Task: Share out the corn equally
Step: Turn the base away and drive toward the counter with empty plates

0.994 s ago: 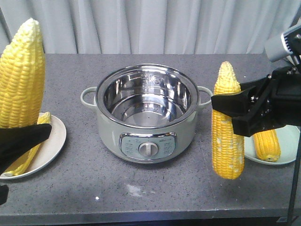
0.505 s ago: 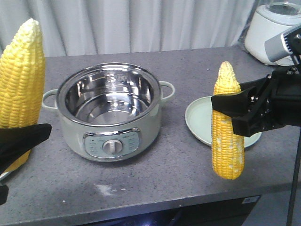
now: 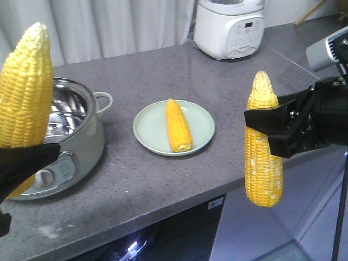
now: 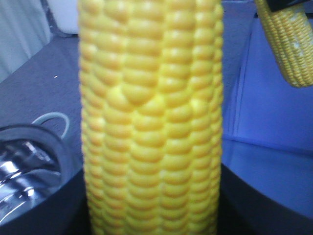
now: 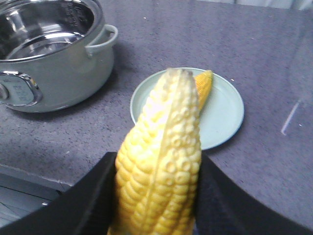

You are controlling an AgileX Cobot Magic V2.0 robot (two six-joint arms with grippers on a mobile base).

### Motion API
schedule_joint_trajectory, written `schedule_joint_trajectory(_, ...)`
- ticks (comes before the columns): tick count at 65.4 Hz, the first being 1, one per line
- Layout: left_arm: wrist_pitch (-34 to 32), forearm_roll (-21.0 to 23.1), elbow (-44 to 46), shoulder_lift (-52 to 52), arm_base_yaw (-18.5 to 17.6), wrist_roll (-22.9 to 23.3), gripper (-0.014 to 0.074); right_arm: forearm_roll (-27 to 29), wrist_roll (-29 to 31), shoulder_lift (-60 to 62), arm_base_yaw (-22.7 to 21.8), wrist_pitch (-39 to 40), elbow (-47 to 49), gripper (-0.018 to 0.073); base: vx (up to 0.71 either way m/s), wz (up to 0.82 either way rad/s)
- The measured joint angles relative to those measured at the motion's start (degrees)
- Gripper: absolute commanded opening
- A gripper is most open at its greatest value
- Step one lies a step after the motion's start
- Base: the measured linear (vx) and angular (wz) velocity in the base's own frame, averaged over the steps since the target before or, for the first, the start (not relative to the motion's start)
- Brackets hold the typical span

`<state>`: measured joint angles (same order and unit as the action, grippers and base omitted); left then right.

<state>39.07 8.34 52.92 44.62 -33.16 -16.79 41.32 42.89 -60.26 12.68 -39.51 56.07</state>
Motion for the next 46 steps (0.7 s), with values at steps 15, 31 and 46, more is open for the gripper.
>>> schedule_joint_trajectory(15,0.0,0.0,0.0,0.0,0.0,0.0,0.0354,0.0,0.0,0.0,0.0,0.0,0.0,0.0153,-0.06,-0.55)
schedule_joint_trajectory(31,0.0,0.0,0.0,0.0,0.0,0.0,0.0354,0.0,0.0,0.0,0.0,0.0,0.0,0.0153,-0.06,-0.48)
schedule_joint_trajectory(46,0.0,0.0,0.0,0.0,0.0,0.0,0.0354,0.0,0.0,0.0,0.0,0.0,0.0,0.0153,-0.06,-0.42)
